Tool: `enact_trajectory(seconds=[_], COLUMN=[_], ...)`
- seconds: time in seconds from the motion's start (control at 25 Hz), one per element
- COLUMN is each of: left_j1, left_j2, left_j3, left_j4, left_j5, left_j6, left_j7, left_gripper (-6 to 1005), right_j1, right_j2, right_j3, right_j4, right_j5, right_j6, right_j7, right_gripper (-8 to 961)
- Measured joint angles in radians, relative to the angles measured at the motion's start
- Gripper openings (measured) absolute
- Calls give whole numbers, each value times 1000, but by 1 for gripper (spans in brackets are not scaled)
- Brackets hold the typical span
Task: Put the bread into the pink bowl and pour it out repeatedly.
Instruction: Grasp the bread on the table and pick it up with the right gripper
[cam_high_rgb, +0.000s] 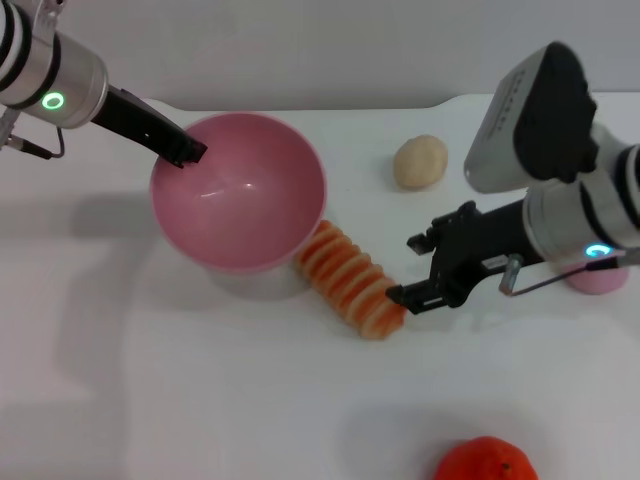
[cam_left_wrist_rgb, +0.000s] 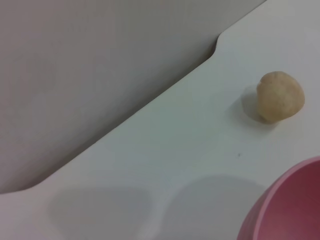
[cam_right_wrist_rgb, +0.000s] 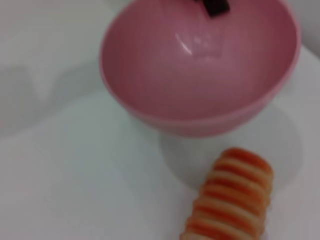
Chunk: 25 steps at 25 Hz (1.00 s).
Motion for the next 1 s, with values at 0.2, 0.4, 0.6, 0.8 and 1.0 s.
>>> enact_trajectory(seconds=[0.2, 0.4, 0.6, 0.8, 1.0], left_j1=[13, 21, 29, 42, 64], left_j2=[-3, -5, -6, -7, -7], left_j3=[0, 2, 5, 26, 51], left_j4=[15, 18, 20, 32, 65], left_j5=[-1, -3, -21, -47, -70], left_j6=[8, 12, 17, 19, 23], left_j7=[0, 0, 0, -2, -10], left_gripper=[42, 41, 42, 42, 41], right_j1=[13, 21, 44, 68, 75], right_j2=[0, 1, 1, 2, 2], right_j3=[-35, -72, -108, -135, -146], right_j4=[76, 108, 151, 190, 206], right_j5=[5, 9, 34, 36, 36], right_j6=[54, 96, 126, 160, 182], right_j7=[-2, 1, 0, 1, 2], right_gripper=[693, 694, 694, 694, 693])
